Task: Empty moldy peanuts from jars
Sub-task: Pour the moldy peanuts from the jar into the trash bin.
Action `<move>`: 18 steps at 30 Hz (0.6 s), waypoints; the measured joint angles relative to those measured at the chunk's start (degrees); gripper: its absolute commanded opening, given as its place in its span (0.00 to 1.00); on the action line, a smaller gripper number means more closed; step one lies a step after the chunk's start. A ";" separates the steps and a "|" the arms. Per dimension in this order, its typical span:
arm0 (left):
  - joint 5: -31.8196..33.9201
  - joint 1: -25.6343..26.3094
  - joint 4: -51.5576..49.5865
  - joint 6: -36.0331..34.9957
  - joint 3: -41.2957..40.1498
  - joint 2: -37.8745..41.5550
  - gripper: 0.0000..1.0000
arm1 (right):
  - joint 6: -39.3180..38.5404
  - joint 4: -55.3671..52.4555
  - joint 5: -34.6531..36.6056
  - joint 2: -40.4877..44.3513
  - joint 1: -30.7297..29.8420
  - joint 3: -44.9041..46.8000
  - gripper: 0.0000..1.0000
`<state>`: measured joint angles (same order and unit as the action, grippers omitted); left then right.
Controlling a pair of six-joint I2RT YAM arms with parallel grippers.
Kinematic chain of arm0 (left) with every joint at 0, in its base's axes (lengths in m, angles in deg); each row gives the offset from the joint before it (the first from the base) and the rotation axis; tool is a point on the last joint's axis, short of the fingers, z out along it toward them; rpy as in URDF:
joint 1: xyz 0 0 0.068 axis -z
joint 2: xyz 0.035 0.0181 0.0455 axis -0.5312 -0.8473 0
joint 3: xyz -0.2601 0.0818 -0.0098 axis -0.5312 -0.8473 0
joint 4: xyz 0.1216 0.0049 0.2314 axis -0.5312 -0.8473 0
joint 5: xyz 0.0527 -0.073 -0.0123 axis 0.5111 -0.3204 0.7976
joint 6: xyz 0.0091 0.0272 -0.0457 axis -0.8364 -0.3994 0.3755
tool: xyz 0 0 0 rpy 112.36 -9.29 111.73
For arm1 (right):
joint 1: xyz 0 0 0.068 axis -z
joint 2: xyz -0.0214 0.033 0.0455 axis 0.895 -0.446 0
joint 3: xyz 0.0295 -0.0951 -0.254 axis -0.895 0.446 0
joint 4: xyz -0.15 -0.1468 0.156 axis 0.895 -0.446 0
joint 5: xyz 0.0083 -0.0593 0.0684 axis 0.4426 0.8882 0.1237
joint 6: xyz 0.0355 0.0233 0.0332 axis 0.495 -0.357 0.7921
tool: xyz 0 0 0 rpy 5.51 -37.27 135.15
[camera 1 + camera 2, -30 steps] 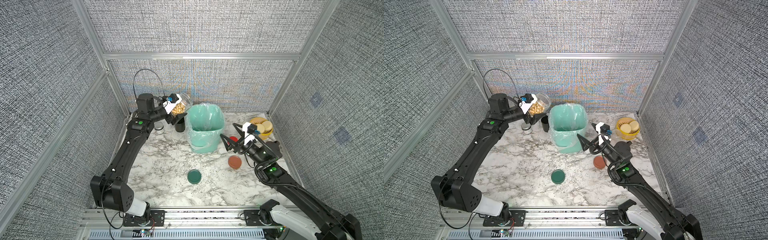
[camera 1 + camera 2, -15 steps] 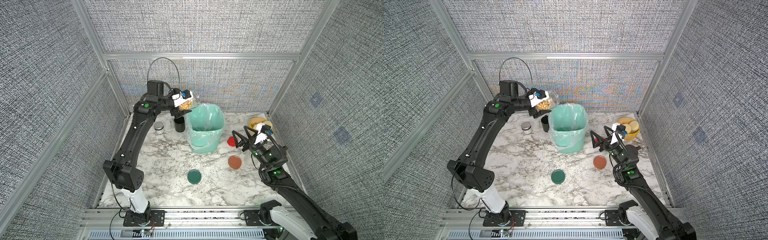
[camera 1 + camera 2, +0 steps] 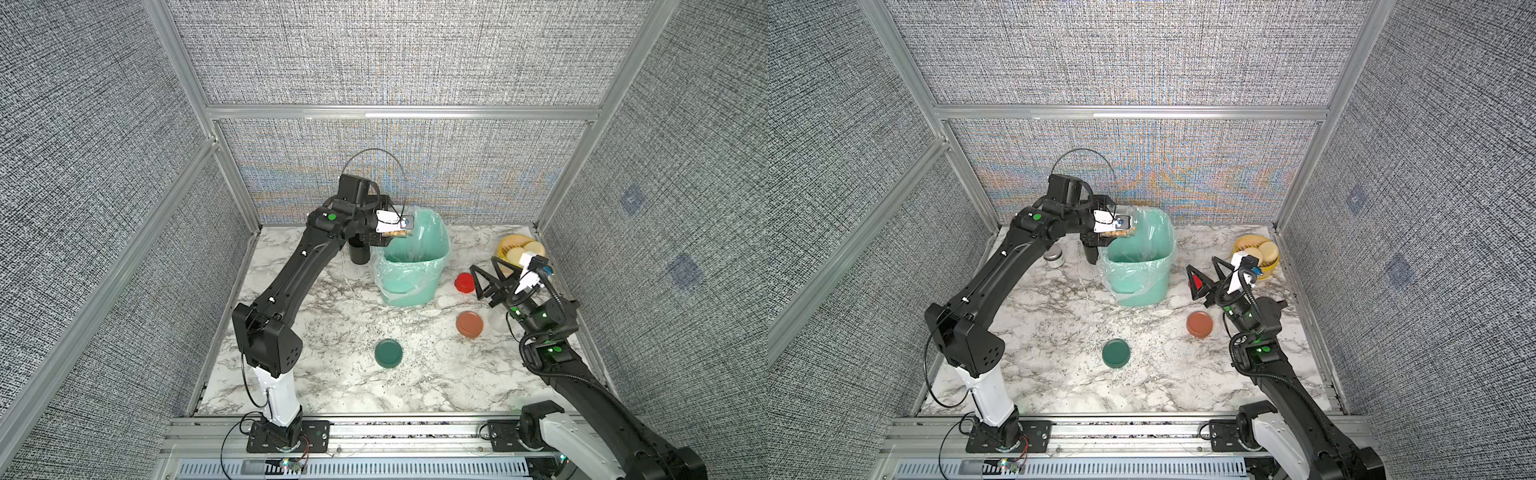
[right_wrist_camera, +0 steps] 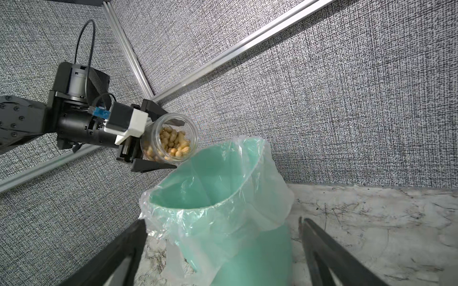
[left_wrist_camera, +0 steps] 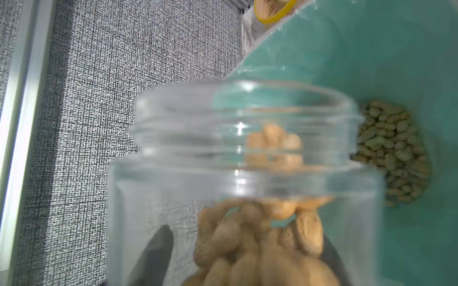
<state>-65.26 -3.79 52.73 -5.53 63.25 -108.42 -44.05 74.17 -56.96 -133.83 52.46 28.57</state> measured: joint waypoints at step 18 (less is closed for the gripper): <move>18.38 6.12 14.43 -40.11 -4.52 -2.58 0.00 | 4.81 9.40 -2.82 -1.60 1.70 4.70 0.98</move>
<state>-46.88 2.33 67.16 -45.63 58.72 -110.99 -39.24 83.56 -59.78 -135.43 54.17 33.27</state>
